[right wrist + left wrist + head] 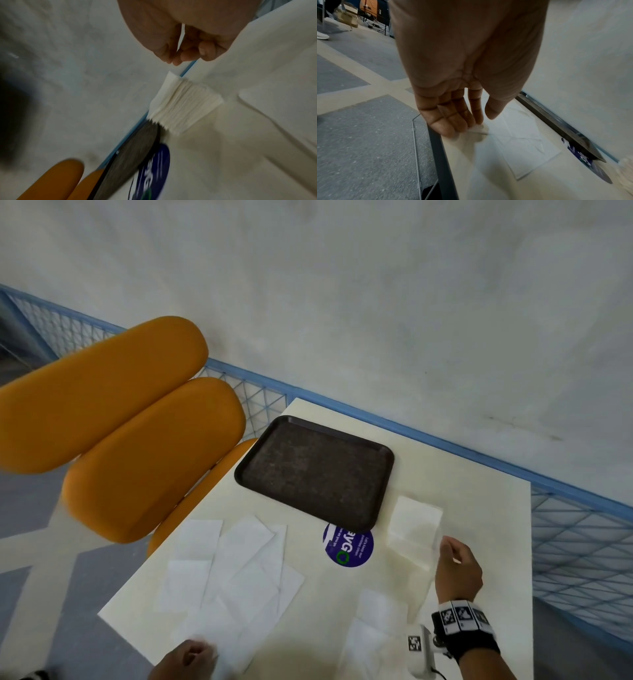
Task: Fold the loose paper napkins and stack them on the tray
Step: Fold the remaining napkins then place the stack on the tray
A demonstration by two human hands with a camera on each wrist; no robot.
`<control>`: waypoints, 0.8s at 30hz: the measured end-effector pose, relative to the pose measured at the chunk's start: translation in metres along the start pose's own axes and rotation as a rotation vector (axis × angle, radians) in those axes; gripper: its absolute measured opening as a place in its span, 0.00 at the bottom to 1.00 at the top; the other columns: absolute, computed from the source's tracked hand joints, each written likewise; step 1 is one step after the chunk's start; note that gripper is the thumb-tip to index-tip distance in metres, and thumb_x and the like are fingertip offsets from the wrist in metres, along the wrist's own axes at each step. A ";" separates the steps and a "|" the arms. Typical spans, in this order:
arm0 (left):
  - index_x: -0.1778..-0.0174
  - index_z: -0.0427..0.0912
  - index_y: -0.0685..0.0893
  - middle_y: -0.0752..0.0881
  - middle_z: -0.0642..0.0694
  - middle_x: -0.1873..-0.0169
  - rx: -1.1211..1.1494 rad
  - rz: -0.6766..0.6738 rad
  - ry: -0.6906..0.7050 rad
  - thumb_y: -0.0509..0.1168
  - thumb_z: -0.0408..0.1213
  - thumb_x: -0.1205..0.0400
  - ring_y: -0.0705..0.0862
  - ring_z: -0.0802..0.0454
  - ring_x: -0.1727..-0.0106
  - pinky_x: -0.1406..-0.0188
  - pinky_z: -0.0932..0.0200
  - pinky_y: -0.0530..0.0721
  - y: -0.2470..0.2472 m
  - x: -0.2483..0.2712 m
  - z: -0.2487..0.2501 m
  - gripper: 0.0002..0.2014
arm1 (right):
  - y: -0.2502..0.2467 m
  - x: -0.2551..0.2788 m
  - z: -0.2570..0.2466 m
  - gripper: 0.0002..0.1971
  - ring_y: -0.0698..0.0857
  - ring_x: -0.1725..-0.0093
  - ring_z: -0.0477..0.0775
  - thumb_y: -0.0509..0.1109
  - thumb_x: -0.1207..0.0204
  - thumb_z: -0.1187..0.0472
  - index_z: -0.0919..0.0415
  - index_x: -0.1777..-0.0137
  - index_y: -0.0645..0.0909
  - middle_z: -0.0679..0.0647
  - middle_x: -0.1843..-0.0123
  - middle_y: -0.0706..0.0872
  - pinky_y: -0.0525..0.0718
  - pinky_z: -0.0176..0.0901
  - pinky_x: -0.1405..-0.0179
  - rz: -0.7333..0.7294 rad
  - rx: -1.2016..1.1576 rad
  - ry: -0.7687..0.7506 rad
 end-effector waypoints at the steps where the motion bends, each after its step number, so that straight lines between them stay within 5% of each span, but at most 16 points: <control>1: 0.68 0.48 0.90 0.91 0.56 0.71 -0.007 -0.028 0.005 0.70 0.56 0.42 0.88 0.55 0.59 0.53 0.57 0.82 -0.005 0.008 0.012 0.16 | 0.002 0.016 0.001 0.06 0.84 0.50 0.57 0.68 0.17 0.60 0.55 0.46 0.87 0.56 0.47 0.91 0.81 0.53 0.40 -0.038 0.010 -0.027; 7: 0.56 0.48 0.88 0.90 0.51 0.71 -0.063 -0.236 0.014 0.70 0.52 0.19 0.85 0.57 0.74 0.71 0.64 0.81 -0.022 0.002 0.015 0.11 | 0.047 0.119 -0.002 0.07 0.87 0.58 0.46 0.72 0.20 0.61 0.46 0.56 0.85 0.44 0.60 0.90 0.78 0.41 0.56 -0.500 0.138 -0.171; 11: 0.52 0.42 0.86 0.92 0.41 0.62 -0.015 -0.324 0.027 0.68 0.51 0.16 0.85 0.54 0.70 0.73 0.64 0.79 -0.036 -0.005 0.010 0.14 | 0.093 0.167 -0.006 0.02 0.89 0.56 0.47 0.74 0.23 0.55 0.46 0.52 0.87 0.44 0.57 0.91 0.83 0.43 0.50 -0.709 0.243 -0.098; 16: 0.51 0.44 0.87 0.92 0.42 0.58 0.031 -0.286 0.089 0.69 0.51 0.17 0.86 0.57 0.69 0.72 0.63 0.80 -0.065 -0.009 -0.005 0.12 | 0.153 0.212 -0.032 0.14 0.85 0.48 0.48 0.73 0.21 0.51 0.52 0.38 0.84 0.46 0.49 0.87 0.77 0.37 0.48 -0.786 0.381 -0.145; 20: 0.52 0.49 0.87 0.92 0.47 0.62 0.058 -0.243 0.068 0.68 0.45 0.16 0.87 0.57 0.69 0.71 0.62 0.83 -0.091 -0.019 -0.030 0.05 | 0.190 0.238 -0.039 0.27 0.83 0.35 0.53 0.75 0.26 0.43 0.51 0.29 0.77 0.51 0.33 0.84 0.81 0.46 0.36 -0.795 0.584 -0.145; 24: 0.52 0.47 0.88 0.92 0.47 0.63 0.113 -0.199 0.069 0.69 0.42 0.16 0.87 0.58 0.69 0.72 0.63 0.82 -0.110 -0.027 -0.043 0.04 | 0.200 0.255 -0.040 0.28 0.78 0.30 0.54 0.75 0.27 0.42 0.47 0.30 0.73 0.49 0.31 0.79 0.76 0.49 0.34 -0.704 0.819 -0.216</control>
Point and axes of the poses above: each hand's wrist, its own x-axis away from the middle knuckle, its own y-axis out of the palm, z = x × y, the point moved 2 cm from there along -x, towards the middle knuckle
